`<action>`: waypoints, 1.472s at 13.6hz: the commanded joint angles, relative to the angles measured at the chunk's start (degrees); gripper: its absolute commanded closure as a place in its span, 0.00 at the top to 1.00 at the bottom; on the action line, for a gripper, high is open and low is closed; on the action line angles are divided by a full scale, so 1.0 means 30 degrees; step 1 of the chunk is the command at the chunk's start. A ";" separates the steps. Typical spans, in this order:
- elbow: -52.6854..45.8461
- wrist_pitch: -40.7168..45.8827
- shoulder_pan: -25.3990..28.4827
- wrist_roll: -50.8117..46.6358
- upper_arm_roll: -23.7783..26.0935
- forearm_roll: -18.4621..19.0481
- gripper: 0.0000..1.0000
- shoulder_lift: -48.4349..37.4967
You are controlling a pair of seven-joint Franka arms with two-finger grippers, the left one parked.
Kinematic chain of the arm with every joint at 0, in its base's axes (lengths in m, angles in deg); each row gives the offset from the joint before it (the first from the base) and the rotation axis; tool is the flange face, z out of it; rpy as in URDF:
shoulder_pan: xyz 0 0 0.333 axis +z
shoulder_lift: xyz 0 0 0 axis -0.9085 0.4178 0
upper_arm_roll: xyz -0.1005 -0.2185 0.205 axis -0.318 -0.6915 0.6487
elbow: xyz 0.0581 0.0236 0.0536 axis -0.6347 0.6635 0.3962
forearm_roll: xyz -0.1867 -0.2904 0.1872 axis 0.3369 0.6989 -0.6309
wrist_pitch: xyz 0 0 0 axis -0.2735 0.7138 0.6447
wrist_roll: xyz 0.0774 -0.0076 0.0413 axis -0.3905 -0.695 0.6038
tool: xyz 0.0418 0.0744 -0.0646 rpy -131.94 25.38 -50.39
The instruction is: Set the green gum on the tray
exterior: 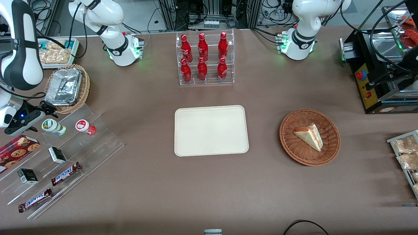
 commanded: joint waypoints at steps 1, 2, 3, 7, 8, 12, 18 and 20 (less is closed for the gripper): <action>0.1090 -0.1471 -0.0634 0.0509 0.0125 0.0457 1.00 -0.0319; 0.1383 -0.1852 -0.0665 0.0597 0.0125 0.0457 1.00 -0.0318; 0.1647 -0.2320 -0.0666 0.0627 0.0125 0.0457 1.00 -0.0289; 0.2235 -0.3028 -0.0695 0.0861 0.0125 0.0457 0.88 -0.0289; 0.2235 -0.2999 -0.0695 0.0862 0.0125 0.0457 0.57 -0.0289; 0.2089 -0.2706 -0.0637 0.0862 0.0125 0.0457 0.00 -0.0377; -0.0217 -0.0256 -0.0402 0.0628 0.0300 0.0428 0.00 -0.0348; -0.1597 0.1389 0.0005 0.0482 0.0359 0.0312 0.00 -0.0289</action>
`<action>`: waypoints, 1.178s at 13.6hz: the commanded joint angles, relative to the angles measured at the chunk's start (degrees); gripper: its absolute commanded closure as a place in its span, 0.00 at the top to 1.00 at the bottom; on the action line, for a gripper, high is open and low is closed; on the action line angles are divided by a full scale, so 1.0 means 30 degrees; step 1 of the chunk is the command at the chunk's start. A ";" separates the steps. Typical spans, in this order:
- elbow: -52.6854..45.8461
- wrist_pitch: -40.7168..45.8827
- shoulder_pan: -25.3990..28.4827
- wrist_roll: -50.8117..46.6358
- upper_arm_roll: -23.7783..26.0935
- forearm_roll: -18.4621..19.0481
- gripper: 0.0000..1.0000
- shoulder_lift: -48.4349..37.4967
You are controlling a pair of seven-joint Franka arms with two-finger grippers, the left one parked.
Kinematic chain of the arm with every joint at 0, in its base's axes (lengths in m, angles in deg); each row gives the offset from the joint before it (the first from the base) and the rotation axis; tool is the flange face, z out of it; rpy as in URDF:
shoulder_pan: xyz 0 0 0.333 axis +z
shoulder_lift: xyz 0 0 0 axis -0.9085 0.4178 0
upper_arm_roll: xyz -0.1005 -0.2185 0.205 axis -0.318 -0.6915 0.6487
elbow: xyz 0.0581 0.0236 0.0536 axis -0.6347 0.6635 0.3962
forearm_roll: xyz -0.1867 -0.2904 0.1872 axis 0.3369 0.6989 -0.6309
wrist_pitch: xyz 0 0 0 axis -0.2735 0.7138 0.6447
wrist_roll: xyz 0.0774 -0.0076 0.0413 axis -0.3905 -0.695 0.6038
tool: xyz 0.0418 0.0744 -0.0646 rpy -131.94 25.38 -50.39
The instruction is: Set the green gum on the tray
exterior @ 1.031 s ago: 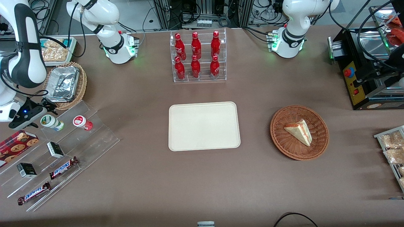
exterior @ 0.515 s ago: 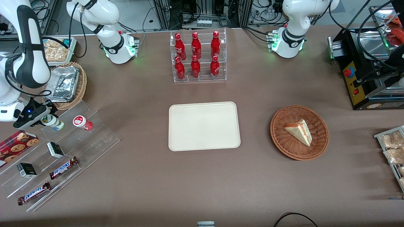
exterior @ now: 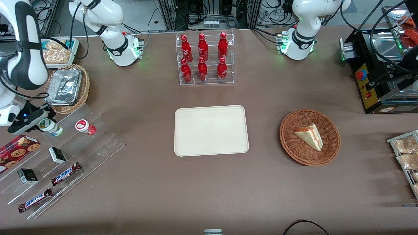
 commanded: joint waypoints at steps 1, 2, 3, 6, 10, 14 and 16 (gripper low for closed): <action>-0.1957 0.2161 0.0620 -0.0333 0.0010 0.0224 0.00 -0.0011; -0.2425 0.2746 0.0854 -0.0741 0.0010 0.0194 0.00 -0.0011; -0.2865 0.3390 0.1292 -0.1383 0.0010 0.0194 0.00 0.0018; -0.3104 0.3836 0.2376 -0.2528 0.0010 0.0165 0.00 0.0194; -0.3104 0.4128 0.4280 -0.5571 0.0010 0.0164 0.00 0.0282; -0.3074 0.4363 0.6825 -0.9639 0.0011 -0.0389 0.00 0.0955; -0.3104 0.4334 0.8495 -1.2274 0.0010 -0.0509 0.00 0.1306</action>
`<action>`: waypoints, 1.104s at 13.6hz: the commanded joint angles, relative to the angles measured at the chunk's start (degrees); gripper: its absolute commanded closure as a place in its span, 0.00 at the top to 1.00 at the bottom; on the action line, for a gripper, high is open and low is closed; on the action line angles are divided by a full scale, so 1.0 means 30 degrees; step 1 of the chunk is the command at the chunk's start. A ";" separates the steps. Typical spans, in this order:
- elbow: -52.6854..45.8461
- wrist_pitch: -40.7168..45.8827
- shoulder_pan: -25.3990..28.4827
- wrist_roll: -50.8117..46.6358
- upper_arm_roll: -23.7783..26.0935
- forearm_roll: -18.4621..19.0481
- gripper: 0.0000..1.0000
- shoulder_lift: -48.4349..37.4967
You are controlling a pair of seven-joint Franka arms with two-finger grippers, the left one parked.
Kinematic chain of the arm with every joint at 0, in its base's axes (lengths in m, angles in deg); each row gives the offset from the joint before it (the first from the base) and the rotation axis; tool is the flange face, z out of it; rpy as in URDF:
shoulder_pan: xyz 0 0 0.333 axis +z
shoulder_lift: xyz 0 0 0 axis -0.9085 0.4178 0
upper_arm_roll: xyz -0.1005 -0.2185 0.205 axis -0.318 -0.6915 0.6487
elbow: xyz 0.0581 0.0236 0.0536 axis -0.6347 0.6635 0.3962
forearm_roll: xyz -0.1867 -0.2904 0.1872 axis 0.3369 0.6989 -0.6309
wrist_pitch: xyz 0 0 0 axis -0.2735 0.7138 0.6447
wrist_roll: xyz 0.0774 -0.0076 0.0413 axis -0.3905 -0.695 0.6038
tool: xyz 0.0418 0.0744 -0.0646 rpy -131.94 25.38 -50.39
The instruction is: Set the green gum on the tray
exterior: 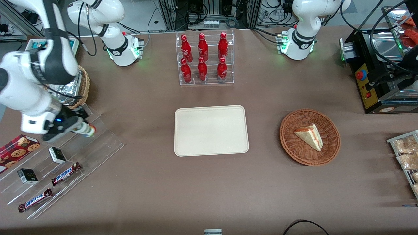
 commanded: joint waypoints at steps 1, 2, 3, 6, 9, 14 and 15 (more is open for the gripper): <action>-0.0495 0.0395 0.2028 -0.3224 -0.0161 -0.0364 0.00 0.0676; -0.0524 0.0250 0.2790 -0.4483 -0.0161 -0.0364 0.00 0.0852; -0.0525 0.0161 0.3523 -0.5714 -0.0161 -0.0393 0.00 0.0969; -0.1458 -0.0103 0.5633 -0.9463 -0.0161 -0.0510 0.00 0.2138; -0.3185 -0.0132 0.7538 -1.2746 -0.0161 -0.1242 0.00 0.3749; -0.6465 -0.0716 1.0059 -1.7873 -0.0161 -0.1273 0.00 0.7204; -0.7023 -0.0921 1.0469 -1.8813 -0.0161 -0.1273 0.00 0.7878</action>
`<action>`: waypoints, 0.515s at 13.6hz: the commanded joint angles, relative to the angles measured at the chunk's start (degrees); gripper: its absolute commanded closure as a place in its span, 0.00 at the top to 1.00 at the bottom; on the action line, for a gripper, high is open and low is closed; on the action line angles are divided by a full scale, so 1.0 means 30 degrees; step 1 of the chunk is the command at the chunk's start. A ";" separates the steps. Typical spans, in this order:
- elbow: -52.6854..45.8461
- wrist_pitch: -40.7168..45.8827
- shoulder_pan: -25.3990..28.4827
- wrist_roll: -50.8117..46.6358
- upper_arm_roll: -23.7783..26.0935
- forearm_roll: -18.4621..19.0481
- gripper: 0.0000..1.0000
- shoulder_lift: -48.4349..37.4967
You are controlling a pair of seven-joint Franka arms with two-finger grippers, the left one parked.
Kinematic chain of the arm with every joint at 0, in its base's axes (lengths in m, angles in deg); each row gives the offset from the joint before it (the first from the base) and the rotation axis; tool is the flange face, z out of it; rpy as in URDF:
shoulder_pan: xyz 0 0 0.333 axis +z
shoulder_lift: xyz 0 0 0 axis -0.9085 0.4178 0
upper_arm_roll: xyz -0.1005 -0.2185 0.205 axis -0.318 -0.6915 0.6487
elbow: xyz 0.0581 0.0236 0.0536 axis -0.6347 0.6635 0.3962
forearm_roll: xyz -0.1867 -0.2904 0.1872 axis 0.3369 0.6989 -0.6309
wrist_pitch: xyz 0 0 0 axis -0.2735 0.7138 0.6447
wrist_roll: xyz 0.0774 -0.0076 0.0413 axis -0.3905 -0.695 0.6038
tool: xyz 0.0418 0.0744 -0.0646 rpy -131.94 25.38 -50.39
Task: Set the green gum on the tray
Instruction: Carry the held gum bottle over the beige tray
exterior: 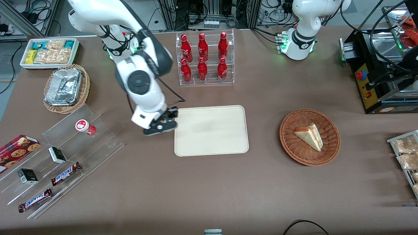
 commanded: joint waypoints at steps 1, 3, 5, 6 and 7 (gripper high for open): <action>-0.2678 -0.0174 0.1027 -0.2295 -0.0217 -0.0390 0.00 0.2412; -0.3879 -0.0234 0.1644 -0.3587 -0.0217 -0.0798 0.00 0.3584; -0.4586 -0.0699 0.1997 -0.4642 -0.0217 -0.1180 0.00 0.4494; -0.4588 -0.1370 0.2288 -0.5053 -0.0217 -0.1181 0.00 0.4817; -0.4588 -0.1985 0.2494 -0.5405 -0.0217 -0.1210 0.00 0.5168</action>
